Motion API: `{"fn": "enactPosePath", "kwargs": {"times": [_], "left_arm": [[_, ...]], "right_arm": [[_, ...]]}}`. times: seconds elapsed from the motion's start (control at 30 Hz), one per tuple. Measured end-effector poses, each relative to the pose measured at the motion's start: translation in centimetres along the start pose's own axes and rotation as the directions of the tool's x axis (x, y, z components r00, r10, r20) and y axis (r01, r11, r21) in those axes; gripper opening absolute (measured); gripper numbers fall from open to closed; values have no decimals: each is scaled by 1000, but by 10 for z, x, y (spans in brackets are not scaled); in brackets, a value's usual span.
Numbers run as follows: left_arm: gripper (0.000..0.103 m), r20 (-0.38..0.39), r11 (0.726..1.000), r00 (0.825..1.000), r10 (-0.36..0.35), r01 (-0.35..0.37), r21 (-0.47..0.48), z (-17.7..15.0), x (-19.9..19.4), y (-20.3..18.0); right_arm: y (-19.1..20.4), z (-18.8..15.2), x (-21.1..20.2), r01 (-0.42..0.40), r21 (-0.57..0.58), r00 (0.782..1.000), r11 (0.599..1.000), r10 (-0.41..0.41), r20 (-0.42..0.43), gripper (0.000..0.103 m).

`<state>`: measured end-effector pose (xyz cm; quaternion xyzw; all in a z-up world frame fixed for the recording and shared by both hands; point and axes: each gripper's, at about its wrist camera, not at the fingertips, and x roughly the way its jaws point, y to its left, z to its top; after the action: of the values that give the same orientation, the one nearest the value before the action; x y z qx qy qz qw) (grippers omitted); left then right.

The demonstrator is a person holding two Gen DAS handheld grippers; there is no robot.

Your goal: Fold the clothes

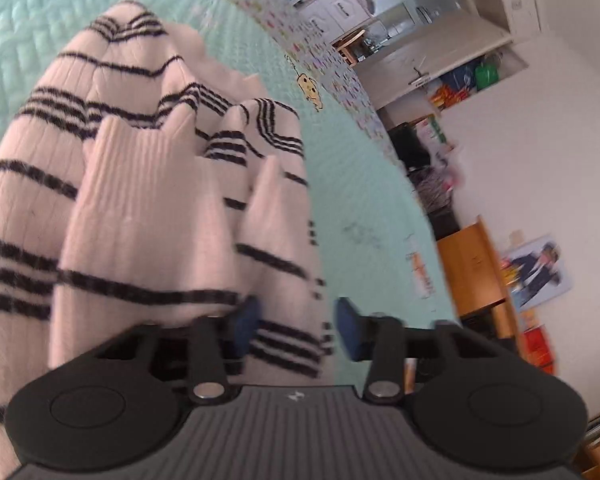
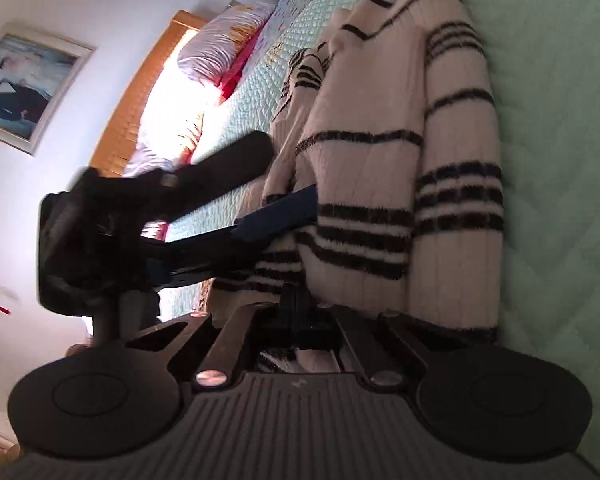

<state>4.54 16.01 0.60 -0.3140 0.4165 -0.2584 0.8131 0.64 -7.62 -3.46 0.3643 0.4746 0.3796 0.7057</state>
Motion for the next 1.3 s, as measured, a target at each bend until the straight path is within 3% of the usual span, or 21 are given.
{"fn": "enactPosePath", "kwargs": {"times": [0.2, 0.23, 0.27, 0.3, 0.33, 0.37, 0.43, 0.5, 0.53, 0.57, 0.6, 0.63, 0.67, 0.77, 0.8, 0.9, 1.0, 1.1, 1.2, 1.3], "left_arm": [[16, 4, 999, 1000, 15, -15, -41, 5, -10, 4], [19, 14, 999, 1000, 16, -15, -30, 8, -16, -1], [32, 37, 1000, 999, 2, -1, -26, 11, -23, -6], [47, 75, 1000, 997, -5, 7, -28, 10, -32, -7], [52, 113, 999, 994, -12, 16, -30, 10, -41, -9], [58, 151, 999, 988, -19, 24, -32, 10, -50, -10], [60, 199, 999, 979, -30, 38, -36, 8, -60, -10], [62, 174, 999, 985, -2, 8, -33, 7, -50, -2], [62, 150, 999, 988, 22, -16, -42, 6, -39, 5], [61, 128, 998, 991, 45, -39, -47, 6, -29, 11], [61, 133, 998, 989, 60, -58, -22, 8, -25, 13], [60, 137, 997, 988, 75, -76, 2, 9, -21, 14], [59, 133, 997, 988, 82, -83, 2, 12, -22, 12], [60, 131, 997, 988, 80, -79, -16, 18, -29, 10], [60, 148, 997, 986, 72, -67, -40, 18, -38, 11], [61, 199, 997, 978, 57, -44, -71, 15, -70, 9], [62, 249, 995, 966, 63, -43, -85, 8, -101, 6], [65, 285, 991, 954, 95, -65, -113, -1, -121, 7], [66, 284, 984, 949, 136, -95, -152, -1, -120, 19], [66, 258, 977, 952, 166, -123, -174, 3, -108, 33]], "right_arm": [[17, 0, -5, 33, -30, 999, 999, -33, -4, 0], [20, -1, -8, 21, -37, 1000, 999, -21, -1, 4], [24, -2, -11, 9, -47, 1000, 999, -9, 3, 6], [27, -3, -15, -8, -57, 1000, 998, 9, 11, 16], [31, -4, -18, -27, -67, 999, 997, 28, 19, 30], [34, -5, -22, -45, -78, 999, 996, 47, 26, 35], [41, -6, -27, -81, -104, 995, 991, 86, 48, 37], [42, -3, -27, -98, -119, 992, 988, 106, 65, 38], [37, -1, -20, -69, -114, 996, 991, 76, 57, 38], [31, 1, -13, -30, -105, 998, 994, 34, 44, 38], [25, 3, -5, 10, -97, 1000, 995, -7, 31, 29], [20, 4, -2, 22, -82, 999, 996, -20, 31, 4], [15, 6, -1, 27, -64, 999, 998, -24, 36, 0], [8, 7, -5, 14, -27, 999, 1000, -13, 44, 0], [12, 5, -11, -3, -24, 998, 1000, 5, 57, 5], [24, -4, -35, -63, -22, 992, 998, 65, 107, 40], [39, -13, -53, -92, -54, 985, 994, 99, 138, 42], [50, -11, -53, -62, -90, 988, 994, 74, 138, 44], [53, 3, -45, -44, -86, 984, 995, 58, 168, 51], [57, 31, -22, 12, -109, 985, 994, 7, 173, 52]]}}
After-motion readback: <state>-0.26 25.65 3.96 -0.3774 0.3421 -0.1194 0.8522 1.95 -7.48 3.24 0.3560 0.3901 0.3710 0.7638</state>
